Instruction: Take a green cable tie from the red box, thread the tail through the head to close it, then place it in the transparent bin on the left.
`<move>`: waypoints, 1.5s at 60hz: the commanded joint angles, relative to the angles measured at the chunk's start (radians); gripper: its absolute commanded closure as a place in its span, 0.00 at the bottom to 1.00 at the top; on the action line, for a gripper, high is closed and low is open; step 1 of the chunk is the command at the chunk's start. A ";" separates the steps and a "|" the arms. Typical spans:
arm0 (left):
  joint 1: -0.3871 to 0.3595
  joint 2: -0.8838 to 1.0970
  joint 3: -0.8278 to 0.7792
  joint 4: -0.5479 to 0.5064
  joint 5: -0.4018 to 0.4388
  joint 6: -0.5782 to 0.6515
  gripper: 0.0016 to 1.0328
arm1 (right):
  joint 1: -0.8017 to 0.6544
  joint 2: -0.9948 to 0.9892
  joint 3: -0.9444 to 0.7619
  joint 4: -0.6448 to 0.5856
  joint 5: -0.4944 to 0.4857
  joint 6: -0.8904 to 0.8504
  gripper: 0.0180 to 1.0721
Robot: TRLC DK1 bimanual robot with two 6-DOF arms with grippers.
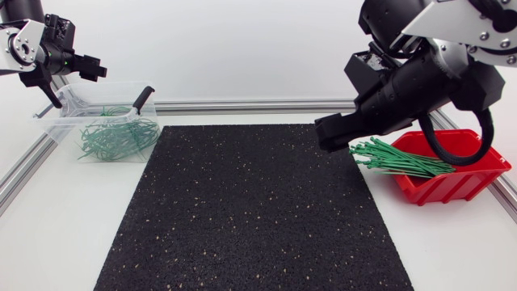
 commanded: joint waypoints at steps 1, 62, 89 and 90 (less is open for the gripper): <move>-0.004 -0.043 -0.005 0.021 -0.005 -0.024 0.03 | 0.012 -0.026 -0.021 -0.010 0.010 -0.015 0.04; -0.090 -0.702 -0.504 0.180 0.034 -0.129 0.04 | -0.373 -0.306 -0.252 0.288 0.042 -0.219 0.05; -0.122 -1.003 -0.800 0.251 0.054 -0.150 0.04 | -0.518 -0.564 -0.429 0.377 0.033 -0.288 0.05; -0.125 -1.015 -0.809 0.252 0.055 -0.150 0.04 | -0.519 -0.573 -0.435 0.378 0.033 -0.288 0.05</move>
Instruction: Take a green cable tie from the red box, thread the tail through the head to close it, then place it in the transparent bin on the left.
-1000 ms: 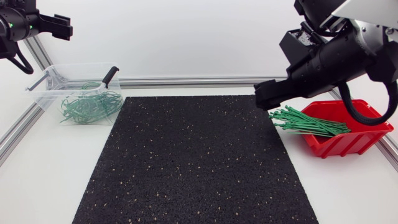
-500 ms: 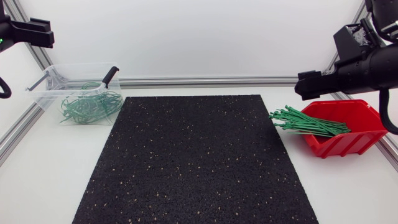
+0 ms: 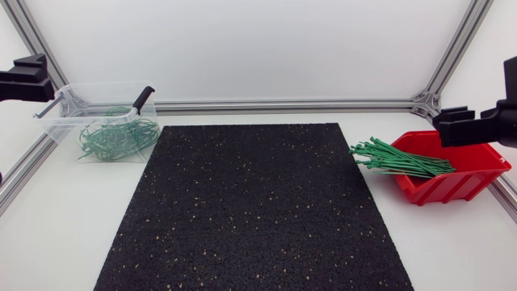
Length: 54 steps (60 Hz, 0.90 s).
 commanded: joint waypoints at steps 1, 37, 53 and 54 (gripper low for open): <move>-0.020 -0.069 -0.068 0.026 0.012 -0.018 0.04 | -0.015 -0.056 -0.046 0.018 0.000 -0.022 0.05; -0.055 -0.481 -0.417 -0.003 0.065 -0.105 0.04 | 0.000 -0.463 -0.426 0.240 -0.009 -0.032 0.04; -0.051 -0.598 -0.552 -0.048 0.100 -0.159 0.04 | -0.001 -0.562 -0.562 0.343 -0.047 0.018 0.05; -0.051 -0.606 -0.562 -0.051 0.102 -0.163 0.04 | -0.001 -0.569 -0.572 0.351 -0.050 0.021 0.05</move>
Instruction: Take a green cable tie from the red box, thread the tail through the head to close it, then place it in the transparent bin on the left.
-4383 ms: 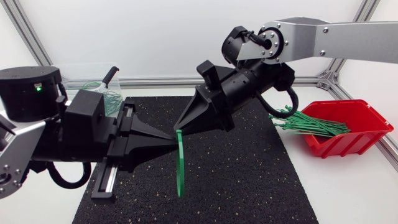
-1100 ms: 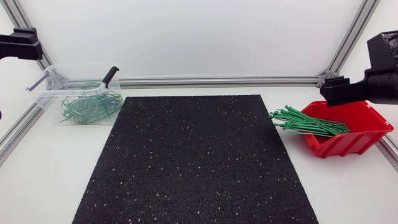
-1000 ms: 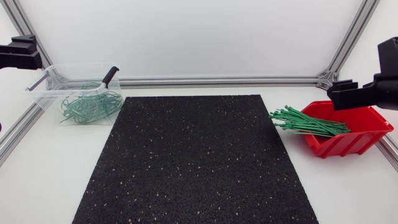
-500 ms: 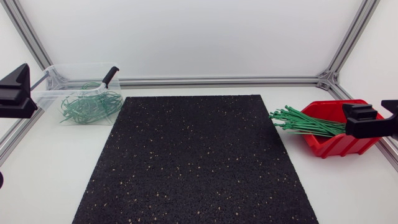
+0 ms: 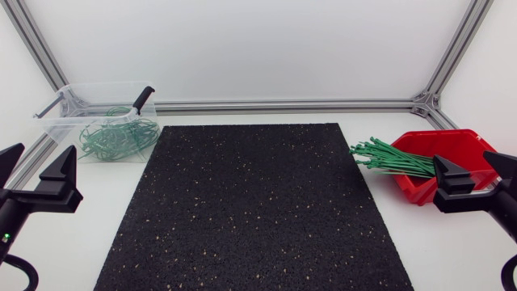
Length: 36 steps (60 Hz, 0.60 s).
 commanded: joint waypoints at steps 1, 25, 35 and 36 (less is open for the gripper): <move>0.002 -0.041 -0.057 -0.007 0.012 -0.042 0.04 | 0.004 -0.035 -0.058 0.038 -0.010 0.034 0.05; 0.008 -0.207 -0.249 -0.071 0.061 -0.118 0.04 | 0.002 -0.184 -0.262 0.194 -0.068 0.108 0.05; 0.008 -0.207 -0.249 -0.071 0.061 -0.118 0.04 | 0.001 -0.246 -0.347 0.258 -0.092 0.139 0.04; 0.008 -0.207 -0.249 -0.071 0.061 -0.118 0.04 | 0.001 -0.253 -0.356 0.265 -0.095 0.142 0.05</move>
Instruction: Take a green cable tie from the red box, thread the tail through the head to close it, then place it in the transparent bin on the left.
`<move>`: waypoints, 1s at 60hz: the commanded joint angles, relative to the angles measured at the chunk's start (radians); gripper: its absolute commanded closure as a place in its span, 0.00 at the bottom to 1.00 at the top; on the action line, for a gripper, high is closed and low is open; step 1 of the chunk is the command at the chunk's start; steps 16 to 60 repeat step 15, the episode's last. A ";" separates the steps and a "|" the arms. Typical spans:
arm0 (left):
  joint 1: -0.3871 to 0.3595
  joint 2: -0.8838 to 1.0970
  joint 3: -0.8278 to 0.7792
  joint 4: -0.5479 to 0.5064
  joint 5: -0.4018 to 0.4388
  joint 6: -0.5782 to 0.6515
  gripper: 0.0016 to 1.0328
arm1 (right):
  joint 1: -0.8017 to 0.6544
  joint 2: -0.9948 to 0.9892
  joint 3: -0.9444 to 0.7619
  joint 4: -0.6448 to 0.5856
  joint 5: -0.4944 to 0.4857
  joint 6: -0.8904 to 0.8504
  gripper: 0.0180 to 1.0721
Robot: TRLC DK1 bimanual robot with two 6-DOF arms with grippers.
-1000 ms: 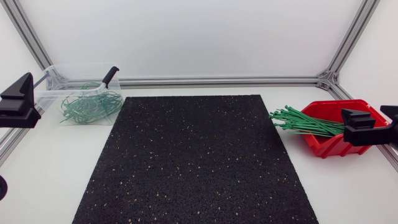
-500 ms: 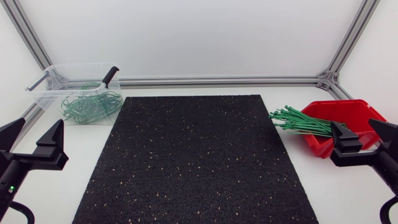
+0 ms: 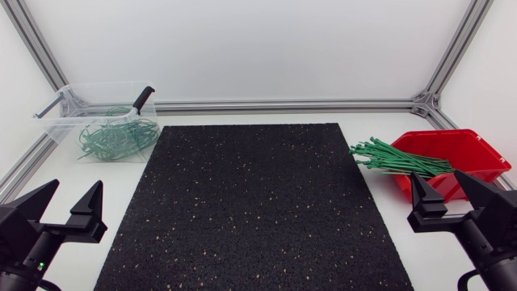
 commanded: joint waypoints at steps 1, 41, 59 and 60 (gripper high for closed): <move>0.007 -0.006 -0.041 -0.008 0.007 -0.025 0.04 | 0.001 -0.036 -0.060 0.041 -0.015 0.038 0.05; 0.007 -0.006 -0.041 -0.008 0.007 -0.025 0.04 | 0.001 -0.045 -0.073 0.051 -0.018 0.043 0.04; 0.007 -0.006 -0.041 -0.008 0.007 -0.025 0.04 | 0.001 -0.045 -0.073 0.051 -0.018 0.043 0.04; 0.007 -0.006 -0.041 -0.008 0.007 -0.025 0.04 | 0.001 -0.045 -0.073 0.051 -0.018 0.043 0.04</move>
